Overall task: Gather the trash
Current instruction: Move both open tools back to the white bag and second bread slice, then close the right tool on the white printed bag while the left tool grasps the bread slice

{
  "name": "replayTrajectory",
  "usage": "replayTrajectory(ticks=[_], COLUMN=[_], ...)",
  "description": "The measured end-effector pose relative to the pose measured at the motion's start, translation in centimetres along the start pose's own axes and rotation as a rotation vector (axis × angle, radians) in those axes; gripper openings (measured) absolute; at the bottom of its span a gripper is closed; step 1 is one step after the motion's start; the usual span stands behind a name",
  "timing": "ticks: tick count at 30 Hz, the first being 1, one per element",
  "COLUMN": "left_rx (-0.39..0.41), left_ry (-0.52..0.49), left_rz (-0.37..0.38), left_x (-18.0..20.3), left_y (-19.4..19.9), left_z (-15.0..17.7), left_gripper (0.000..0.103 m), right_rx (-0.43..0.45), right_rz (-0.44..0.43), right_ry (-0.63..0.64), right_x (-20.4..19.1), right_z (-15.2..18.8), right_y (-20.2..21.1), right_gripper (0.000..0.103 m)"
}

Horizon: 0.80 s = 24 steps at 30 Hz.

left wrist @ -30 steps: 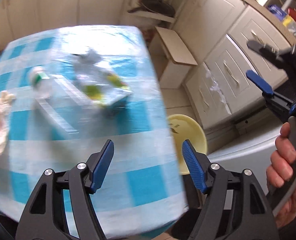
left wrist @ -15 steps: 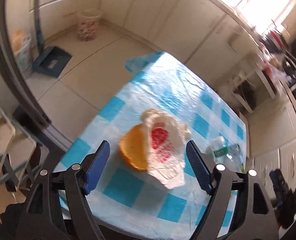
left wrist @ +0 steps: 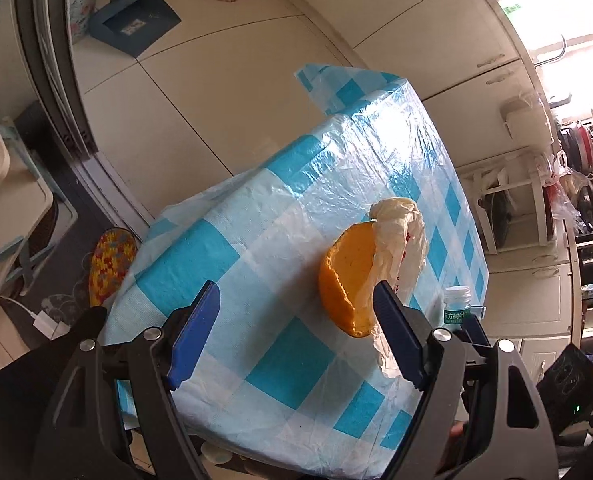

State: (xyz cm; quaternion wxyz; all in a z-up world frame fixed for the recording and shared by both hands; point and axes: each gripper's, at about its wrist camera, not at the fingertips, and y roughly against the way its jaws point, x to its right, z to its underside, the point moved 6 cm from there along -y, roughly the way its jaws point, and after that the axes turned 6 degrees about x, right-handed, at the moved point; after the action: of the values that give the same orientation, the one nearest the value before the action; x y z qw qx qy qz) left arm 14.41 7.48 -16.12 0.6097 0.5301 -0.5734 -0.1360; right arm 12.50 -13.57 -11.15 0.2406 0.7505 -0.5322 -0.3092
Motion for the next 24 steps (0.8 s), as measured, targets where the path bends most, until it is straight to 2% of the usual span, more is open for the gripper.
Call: replayTrajectory(ticks=[5, 9, 10, 11, 12, 14, 17, 24], left_rx=[-0.028, -0.046, -0.046, -0.046, -0.046, -0.045, -0.044, -0.042], left_ry=[0.008, 0.011, 0.006, 0.005, 0.008, 0.012, 0.005, -0.030], left_rz=[0.005, 0.013, 0.012, 0.012, 0.014, 0.015, 0.014, 0.005], left_x=[-0.6, -1.0, -0.9, -0.9, -0.9, -0.8, -0.5, 0.5], left_y=[-0.6, -1.0, -1.0, -1.1, -1.1, -1.2, -1.3, -1.8], left_z=[-0.2, -0.5, -0.6, -0.7, -0.8, -1.0, -0.9, -0.3], left_gripper=[0.075, 0.077, 0.077, 0.077, 0.078, 0.078, 0.079, 0.080], right_rx=[-0.014, -0.047, -0.054, -0.061, -0.068, -0.083, -0.072, -0.031], right_rz=[0.017, -0.010, -0.021, -0.031, -0.036, -0.051, -0.069, -0.057], right_ry=[-0.054, -0.138, -0.140, -0.134, -0.123, -0.108, -0.104, -0.108], right_x=[0.7, 1.7, 1.7, 1.5, 1.3, 1.1, 1.1, 1.9], right_z=[-0.9, -0.3, -0.1, 0.0, 0.2, 0.3, 0.4, 0.4], right_y=[-4.6, -7.1, -7.5, -7.6, -7.5, -7.3, -6.0, -2.3], right_gripper=[0.073, 0.071, 0.067, 0.056, 0.040, 0.021, 0.012, 0.009])
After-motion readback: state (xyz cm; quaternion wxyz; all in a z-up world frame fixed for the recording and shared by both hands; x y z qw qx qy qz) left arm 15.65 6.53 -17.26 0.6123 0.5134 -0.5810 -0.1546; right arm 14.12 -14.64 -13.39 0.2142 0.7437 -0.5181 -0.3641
